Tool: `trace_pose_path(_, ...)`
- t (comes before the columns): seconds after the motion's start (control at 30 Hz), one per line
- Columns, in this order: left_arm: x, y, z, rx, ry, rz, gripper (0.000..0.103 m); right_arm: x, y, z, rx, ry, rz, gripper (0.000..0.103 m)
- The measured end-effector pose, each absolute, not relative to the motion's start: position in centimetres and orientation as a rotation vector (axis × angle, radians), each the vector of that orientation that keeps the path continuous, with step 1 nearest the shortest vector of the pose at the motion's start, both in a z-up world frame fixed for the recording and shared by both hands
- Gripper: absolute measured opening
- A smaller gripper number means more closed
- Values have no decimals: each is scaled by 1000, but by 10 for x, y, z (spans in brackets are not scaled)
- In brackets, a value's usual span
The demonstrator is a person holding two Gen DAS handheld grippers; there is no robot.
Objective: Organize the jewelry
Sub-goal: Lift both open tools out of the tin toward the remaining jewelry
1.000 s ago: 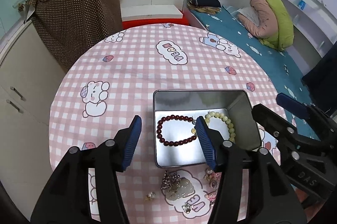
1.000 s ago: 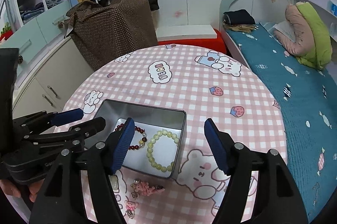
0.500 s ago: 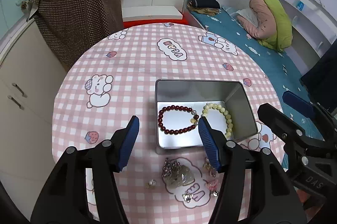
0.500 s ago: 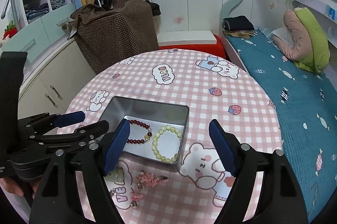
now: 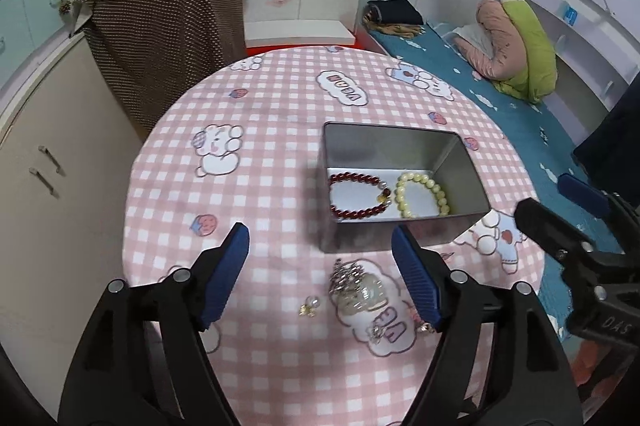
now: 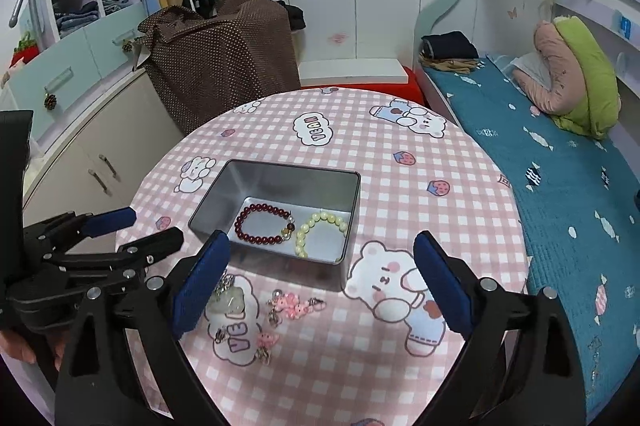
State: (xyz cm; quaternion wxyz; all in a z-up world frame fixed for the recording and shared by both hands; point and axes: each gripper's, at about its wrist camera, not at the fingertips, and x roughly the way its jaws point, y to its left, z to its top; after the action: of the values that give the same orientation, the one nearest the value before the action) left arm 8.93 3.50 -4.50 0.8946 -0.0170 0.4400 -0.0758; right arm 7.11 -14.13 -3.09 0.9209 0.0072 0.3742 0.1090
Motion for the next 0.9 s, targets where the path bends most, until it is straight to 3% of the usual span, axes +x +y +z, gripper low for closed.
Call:
trace_pose_path(0.23,78,54,-60,-35,942,-148,81,57,-136,-38,-19,784,236,94)
trace_pose_path(0.6,70,71,-103,-37,1008,-149,82,46,-123,-76,-34,892,259,94)
trace_pose_path(0.9,72,58,-129,81,943,-156,81,37,-109,-110,-39,955,248,94)
